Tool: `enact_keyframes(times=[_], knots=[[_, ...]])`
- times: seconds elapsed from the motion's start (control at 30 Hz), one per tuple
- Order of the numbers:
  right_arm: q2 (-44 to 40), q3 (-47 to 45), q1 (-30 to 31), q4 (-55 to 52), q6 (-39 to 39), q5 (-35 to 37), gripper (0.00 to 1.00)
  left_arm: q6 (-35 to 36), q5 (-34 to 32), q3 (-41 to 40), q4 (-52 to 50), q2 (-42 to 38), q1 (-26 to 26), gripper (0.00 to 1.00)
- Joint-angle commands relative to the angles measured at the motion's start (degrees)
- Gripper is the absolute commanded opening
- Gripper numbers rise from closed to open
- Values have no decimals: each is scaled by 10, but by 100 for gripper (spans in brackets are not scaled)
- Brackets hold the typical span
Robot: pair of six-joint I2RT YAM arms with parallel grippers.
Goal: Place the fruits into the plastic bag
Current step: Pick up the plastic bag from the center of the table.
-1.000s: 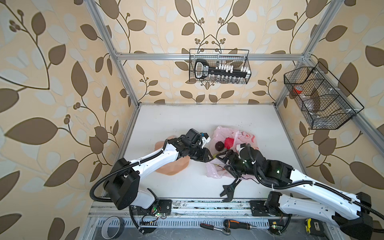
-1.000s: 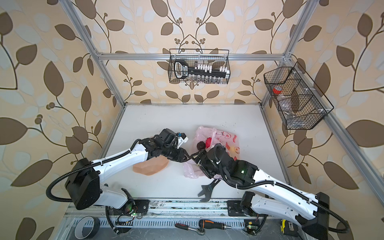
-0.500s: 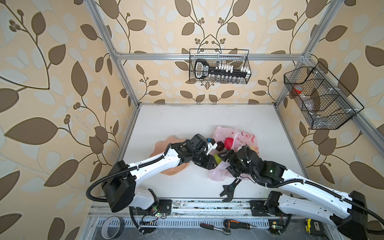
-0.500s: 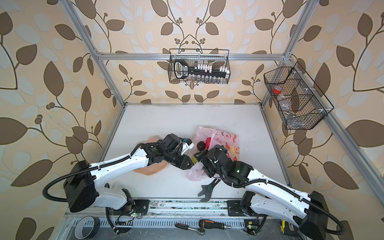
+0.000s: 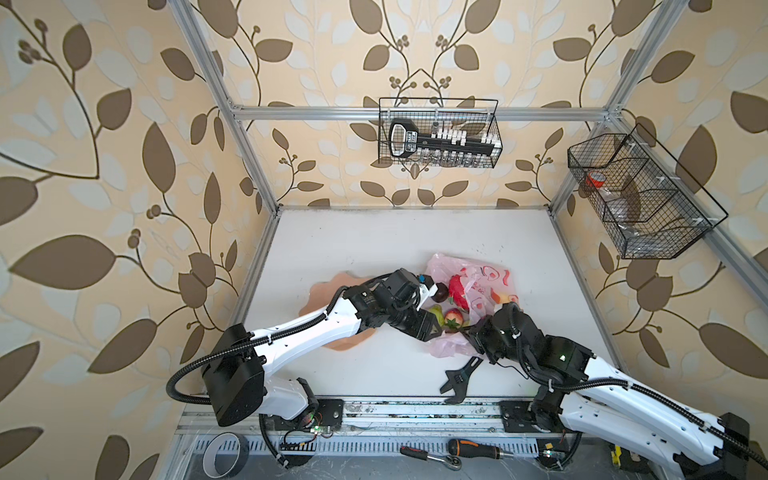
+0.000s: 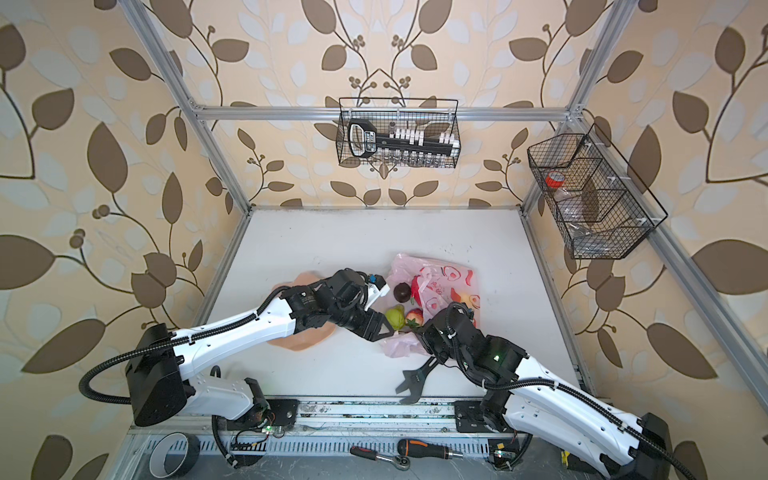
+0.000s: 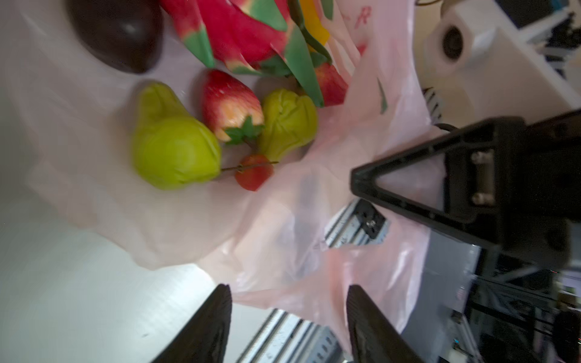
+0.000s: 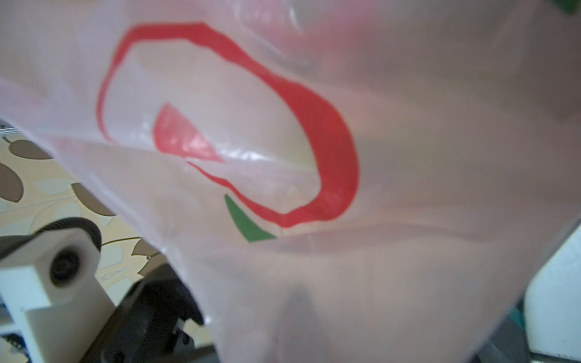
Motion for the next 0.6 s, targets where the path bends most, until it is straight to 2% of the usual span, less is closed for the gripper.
enact_keyframes(times=[0.0,0.07,0.27,0.4,0.57], knots=[[-23,-11,-1,-42,27,11,0,-20,-72,55,-38,12,26,73],[-30,-15,-2,-36,27,12,0,-53,-48,73,-28,32,39,75],[-30,-10,-3,-40,13,10,0,-188,19,107,6,115,50,76],[-43,-13,-3,-37,12,11,0,-267,12,98,41,146,51,74],[-46,-17,-5,-32,2,3,0,-346,8,79,146,185,54,73]])
